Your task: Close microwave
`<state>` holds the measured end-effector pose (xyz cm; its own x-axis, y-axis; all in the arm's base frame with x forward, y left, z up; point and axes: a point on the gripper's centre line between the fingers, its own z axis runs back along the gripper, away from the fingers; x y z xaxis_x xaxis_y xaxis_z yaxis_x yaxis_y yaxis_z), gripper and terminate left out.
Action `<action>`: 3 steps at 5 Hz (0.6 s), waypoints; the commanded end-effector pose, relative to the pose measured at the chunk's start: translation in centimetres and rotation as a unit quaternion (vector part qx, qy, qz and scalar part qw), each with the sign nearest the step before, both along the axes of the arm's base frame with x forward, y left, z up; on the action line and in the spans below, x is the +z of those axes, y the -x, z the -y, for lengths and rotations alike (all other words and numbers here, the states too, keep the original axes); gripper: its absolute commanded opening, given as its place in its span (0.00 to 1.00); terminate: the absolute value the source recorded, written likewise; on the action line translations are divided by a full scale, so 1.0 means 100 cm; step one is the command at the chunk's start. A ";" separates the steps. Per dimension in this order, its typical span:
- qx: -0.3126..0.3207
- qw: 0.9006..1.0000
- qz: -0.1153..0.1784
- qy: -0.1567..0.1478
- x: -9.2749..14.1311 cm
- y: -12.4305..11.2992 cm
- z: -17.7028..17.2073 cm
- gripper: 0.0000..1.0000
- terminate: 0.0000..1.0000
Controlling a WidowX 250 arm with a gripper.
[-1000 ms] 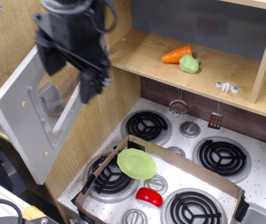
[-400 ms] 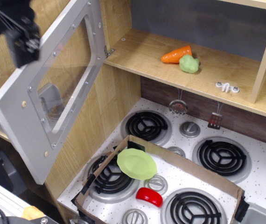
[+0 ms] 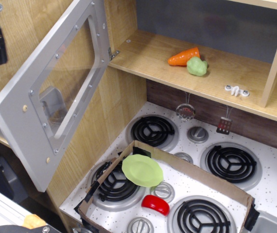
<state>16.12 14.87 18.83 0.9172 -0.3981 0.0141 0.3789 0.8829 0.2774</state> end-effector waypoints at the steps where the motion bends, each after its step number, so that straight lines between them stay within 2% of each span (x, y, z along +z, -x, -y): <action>1: -0.078 0.995 -0.010 -0.053 -0.005 -0.001 -0.008 1.00 0.00; 3: -0.080 0.996 0.011 -0.029 -0.044 -0.016 0.005 1.00 0.00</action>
